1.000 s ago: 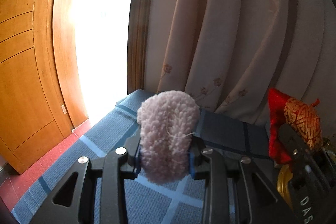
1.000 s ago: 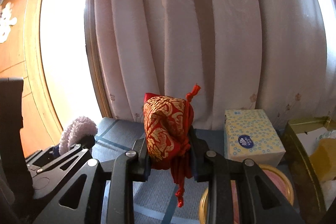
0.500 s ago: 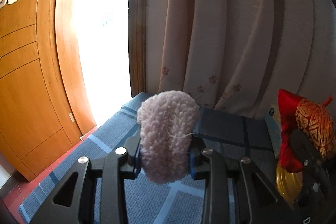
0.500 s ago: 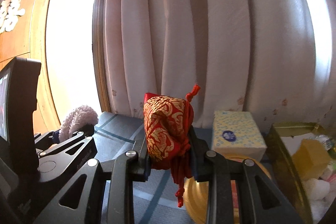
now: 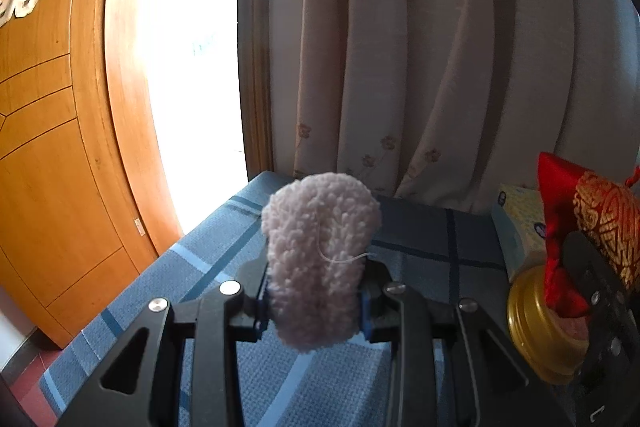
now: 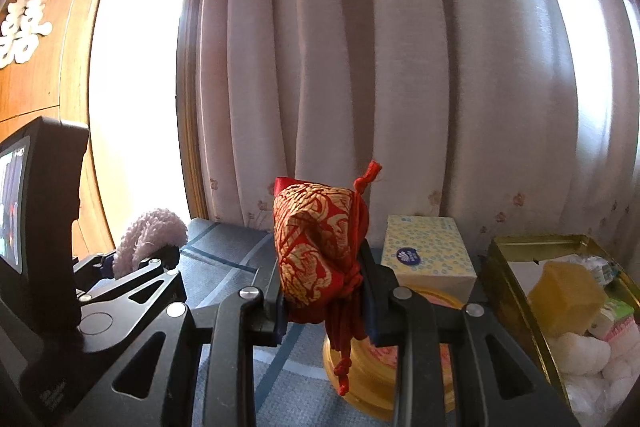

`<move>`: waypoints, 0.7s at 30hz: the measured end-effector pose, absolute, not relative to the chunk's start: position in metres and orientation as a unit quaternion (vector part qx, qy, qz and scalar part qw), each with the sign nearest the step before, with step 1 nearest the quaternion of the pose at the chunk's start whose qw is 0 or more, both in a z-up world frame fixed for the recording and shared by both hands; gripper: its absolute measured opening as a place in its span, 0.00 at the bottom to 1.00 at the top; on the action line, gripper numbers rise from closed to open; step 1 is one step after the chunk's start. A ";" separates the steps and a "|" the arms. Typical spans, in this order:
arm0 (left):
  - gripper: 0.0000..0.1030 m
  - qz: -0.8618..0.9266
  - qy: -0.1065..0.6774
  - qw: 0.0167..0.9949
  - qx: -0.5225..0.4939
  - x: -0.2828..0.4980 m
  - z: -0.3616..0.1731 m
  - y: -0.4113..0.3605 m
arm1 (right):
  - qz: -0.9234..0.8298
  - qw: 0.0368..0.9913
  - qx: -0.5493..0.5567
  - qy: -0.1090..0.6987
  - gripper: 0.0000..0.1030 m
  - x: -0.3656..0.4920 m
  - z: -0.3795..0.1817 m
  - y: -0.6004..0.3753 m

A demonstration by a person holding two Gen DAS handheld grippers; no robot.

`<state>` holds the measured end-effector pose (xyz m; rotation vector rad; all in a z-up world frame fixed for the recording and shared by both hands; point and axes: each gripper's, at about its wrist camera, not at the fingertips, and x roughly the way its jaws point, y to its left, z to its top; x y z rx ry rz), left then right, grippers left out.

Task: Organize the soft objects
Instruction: 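Carry the pouch and pink puff over to the gold tray with both grippers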

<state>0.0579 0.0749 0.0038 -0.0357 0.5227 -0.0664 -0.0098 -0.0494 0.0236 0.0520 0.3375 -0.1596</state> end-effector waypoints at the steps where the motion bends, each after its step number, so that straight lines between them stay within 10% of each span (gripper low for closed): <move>1: 0.31 -0.033 0.258 0.965 -0.016 0.058 0.003 0.074 | -0.080 0.982 0.027 0.167 0.31 -0.012 0.024 -0.050; 21: 0.31 -0.086 0.251 0.964 0.001 0.044 0.001 0.047 | -0.116 0.979 0.045 0.161 0.31 -0.040 0.024 -0.082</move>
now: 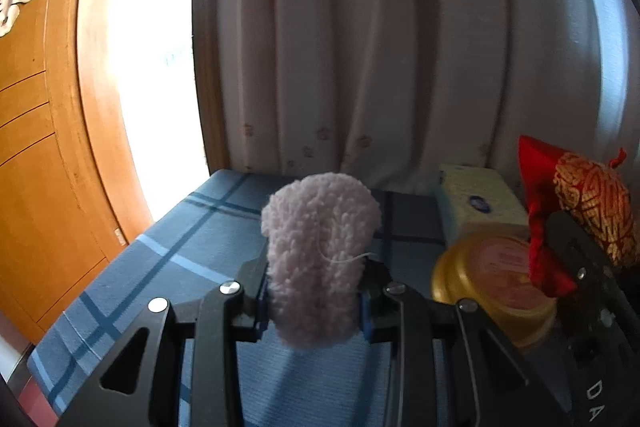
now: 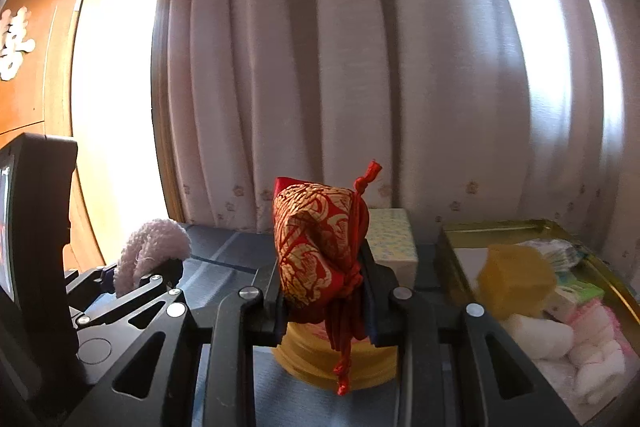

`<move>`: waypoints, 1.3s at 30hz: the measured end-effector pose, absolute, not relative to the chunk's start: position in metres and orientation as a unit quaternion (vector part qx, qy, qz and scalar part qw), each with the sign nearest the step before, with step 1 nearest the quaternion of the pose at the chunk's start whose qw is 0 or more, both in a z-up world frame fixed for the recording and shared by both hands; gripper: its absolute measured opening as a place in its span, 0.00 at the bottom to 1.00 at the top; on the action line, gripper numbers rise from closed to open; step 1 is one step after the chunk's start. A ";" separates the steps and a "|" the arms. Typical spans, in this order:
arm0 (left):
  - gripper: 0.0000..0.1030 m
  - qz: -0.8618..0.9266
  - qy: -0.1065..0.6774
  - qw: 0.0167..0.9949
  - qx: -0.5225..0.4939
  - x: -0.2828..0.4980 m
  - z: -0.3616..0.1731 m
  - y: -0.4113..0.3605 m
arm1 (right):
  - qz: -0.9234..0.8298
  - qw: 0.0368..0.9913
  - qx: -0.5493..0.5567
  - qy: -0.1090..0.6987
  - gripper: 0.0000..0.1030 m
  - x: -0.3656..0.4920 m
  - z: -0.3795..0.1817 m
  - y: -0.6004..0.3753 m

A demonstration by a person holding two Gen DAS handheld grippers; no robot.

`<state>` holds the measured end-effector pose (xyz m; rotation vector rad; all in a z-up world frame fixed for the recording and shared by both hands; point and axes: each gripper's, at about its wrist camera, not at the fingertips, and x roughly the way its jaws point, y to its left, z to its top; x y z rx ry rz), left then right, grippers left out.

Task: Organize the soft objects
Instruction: 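Carry the pouch and pink puff over to the gold tray with both grippers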

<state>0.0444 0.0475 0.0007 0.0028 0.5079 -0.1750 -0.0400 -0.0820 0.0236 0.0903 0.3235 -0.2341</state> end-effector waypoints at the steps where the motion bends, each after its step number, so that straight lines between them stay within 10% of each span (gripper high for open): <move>1: 0.31 -0.094 0.252 0.963 0.002 0.044 0.001 0.044 | -0.120 0.979 0.045 0.161 0.31 -0.043 0.024 -0.085; 39: 0.31 -0.286 0.237 0.928 0.021 -0.047 0.021 -0.101 | -0.277 0.941 0.097 0.166 0.30 -0.163 0.032 -0.250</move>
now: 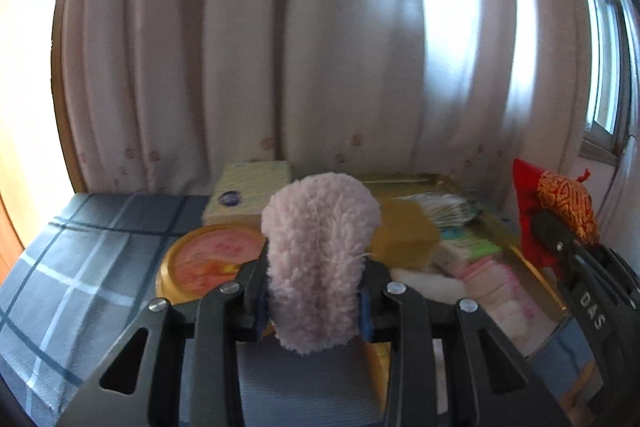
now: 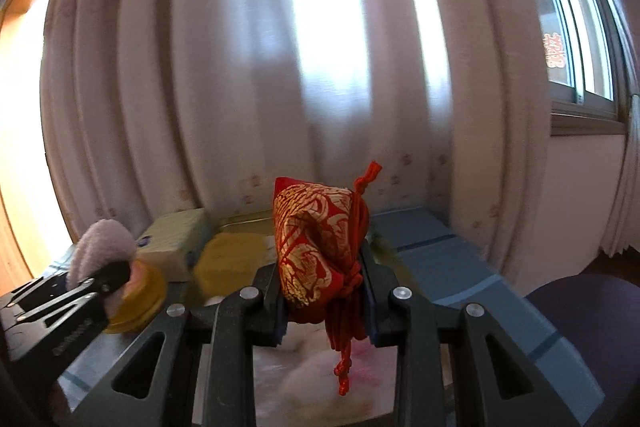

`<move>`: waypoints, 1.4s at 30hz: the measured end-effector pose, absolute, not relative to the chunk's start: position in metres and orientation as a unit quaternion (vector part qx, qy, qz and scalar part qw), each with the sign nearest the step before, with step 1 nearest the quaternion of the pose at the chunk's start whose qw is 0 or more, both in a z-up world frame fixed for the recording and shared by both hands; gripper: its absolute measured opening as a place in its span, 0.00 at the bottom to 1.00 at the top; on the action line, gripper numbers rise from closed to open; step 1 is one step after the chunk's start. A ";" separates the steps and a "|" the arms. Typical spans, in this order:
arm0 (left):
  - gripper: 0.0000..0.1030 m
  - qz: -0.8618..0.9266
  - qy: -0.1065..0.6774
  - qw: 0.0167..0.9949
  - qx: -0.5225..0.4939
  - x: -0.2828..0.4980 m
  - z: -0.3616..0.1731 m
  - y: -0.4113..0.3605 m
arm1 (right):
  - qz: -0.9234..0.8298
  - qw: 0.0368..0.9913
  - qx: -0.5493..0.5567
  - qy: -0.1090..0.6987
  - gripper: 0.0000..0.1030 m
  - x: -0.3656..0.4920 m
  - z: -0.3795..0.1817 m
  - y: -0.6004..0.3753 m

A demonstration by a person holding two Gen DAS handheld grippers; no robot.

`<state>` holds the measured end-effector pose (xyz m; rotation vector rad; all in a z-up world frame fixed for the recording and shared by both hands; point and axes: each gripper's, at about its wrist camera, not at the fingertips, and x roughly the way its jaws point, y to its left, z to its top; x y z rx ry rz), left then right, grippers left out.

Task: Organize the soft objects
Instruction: 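Carry the pouch and pink puff over to the gold tray with both grippers, then lower the pouch and puff into the gold tray and open both grippers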

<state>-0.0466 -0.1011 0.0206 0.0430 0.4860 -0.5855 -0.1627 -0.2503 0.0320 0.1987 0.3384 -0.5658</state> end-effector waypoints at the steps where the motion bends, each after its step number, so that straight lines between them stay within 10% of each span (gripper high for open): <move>1: 0.31 -0.290 0.236 0.927 0.022 -0.048 0.022 -0.107 | -0.283 0.940 0.097 0.166 0.30 -0.165 0.033 -0.256; 42: 0.42 -0.339 0.348 0.867 0.110 -0.044 -0.003 -0.237 | -0.161 0.897 0.060 0.407 0.37 -0.022 0.022 -0.365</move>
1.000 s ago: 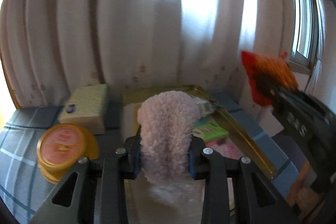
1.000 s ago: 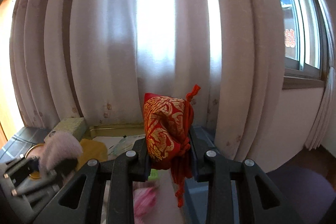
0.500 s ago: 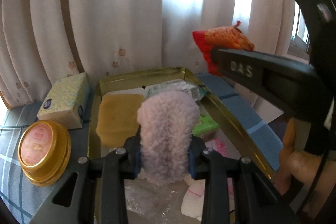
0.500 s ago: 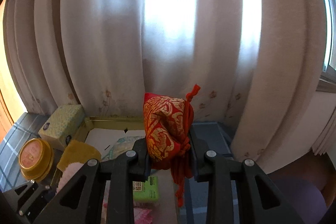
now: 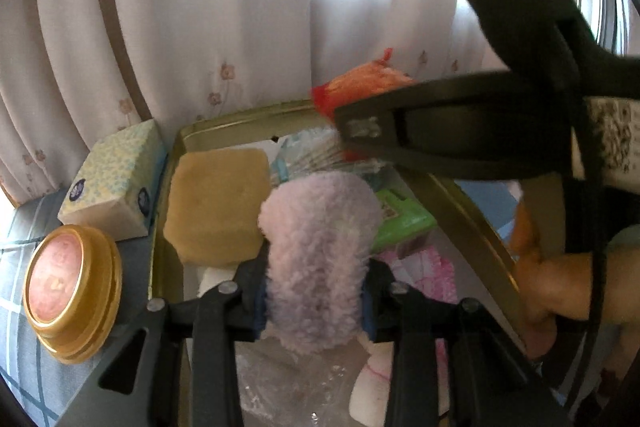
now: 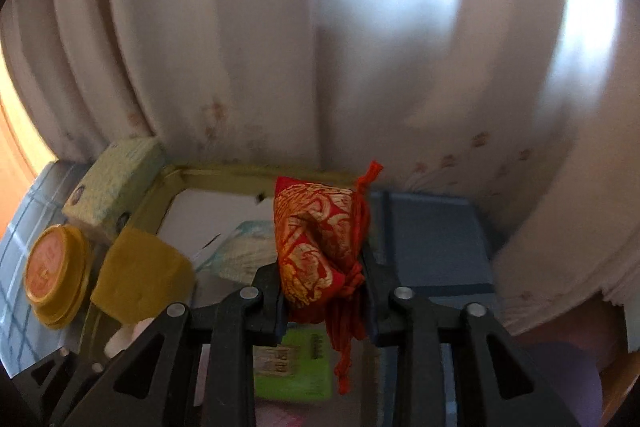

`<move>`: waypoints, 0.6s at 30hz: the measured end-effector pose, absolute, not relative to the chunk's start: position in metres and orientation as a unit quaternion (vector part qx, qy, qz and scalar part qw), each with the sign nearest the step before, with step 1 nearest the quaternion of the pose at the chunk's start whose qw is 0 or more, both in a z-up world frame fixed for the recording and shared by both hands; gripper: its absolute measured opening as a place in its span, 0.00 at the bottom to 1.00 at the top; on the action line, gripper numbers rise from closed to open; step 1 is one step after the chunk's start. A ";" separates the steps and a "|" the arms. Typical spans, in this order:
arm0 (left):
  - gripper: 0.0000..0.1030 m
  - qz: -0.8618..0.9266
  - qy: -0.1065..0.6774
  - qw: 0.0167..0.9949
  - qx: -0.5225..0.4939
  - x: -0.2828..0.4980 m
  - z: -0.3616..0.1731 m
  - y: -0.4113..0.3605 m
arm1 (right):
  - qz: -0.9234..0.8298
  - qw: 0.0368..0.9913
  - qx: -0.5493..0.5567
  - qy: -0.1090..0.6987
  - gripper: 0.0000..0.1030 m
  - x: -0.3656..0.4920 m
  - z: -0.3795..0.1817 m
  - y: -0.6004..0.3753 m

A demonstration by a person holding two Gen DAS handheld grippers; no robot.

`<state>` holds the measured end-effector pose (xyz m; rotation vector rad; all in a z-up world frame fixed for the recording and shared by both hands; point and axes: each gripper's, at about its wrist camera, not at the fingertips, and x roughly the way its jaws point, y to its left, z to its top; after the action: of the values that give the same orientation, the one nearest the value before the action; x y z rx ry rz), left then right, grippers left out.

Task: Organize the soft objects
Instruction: 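Lower the pouch and puff into the gold tray and open both grippers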

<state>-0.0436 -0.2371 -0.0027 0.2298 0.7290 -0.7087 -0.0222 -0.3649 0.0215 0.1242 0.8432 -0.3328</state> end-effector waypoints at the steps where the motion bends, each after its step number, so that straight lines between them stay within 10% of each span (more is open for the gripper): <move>1: 0.61 -0.340 0.347 0.868 0.103 -0.044 -0.001 -0.235 | -0.146 0.897 0.064 0.412 0.51 -0.019 0.020 -0.364; 5: 0.97 -0.351 0.315 0.877 0.095 -0.054 0.008 -0.221 | -0.112 0.889 0.095 0.434 0.78 -0.015 0.012 -0.367; 18: 1.00 -0.277 0.232 0.930 0.066 -0.055 0.022 -0.156 | -0.159 0.920 0.137 0.332 0.79 -0.083 0.045 -0.349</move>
<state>-0.0546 -0.1556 0.0217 0.1349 0.4745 -0.5663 -0.0833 -0.3491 0.0445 0.2818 0.6815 -0.3272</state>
